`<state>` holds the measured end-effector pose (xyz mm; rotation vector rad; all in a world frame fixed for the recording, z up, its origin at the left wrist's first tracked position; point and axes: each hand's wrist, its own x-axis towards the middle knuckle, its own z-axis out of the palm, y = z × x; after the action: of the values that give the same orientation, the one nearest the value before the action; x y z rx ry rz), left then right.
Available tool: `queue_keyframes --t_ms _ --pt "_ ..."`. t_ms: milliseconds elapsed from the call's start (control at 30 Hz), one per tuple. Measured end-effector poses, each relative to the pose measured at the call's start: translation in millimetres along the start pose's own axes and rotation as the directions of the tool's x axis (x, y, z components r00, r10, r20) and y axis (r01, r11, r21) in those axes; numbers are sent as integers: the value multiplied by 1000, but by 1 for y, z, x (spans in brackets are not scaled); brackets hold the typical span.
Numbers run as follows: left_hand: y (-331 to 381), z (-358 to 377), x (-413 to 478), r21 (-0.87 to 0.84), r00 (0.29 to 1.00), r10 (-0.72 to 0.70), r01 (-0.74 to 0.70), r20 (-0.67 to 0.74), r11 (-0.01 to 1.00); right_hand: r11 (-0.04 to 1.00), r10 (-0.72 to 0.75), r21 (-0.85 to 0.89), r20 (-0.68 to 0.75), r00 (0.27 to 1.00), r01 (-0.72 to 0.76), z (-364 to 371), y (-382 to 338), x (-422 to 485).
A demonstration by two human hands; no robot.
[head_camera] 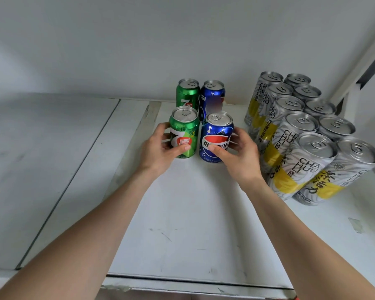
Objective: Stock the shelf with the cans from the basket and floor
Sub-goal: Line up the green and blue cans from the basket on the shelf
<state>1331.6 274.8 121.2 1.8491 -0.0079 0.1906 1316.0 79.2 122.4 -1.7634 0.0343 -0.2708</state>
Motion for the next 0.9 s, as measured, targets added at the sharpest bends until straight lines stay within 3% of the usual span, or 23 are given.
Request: queue_keyframes --t_ms 900 --pt "0 14 60 33 999 -25 24 31 999 999 40 -31 -77 996 -42 22 3 67"
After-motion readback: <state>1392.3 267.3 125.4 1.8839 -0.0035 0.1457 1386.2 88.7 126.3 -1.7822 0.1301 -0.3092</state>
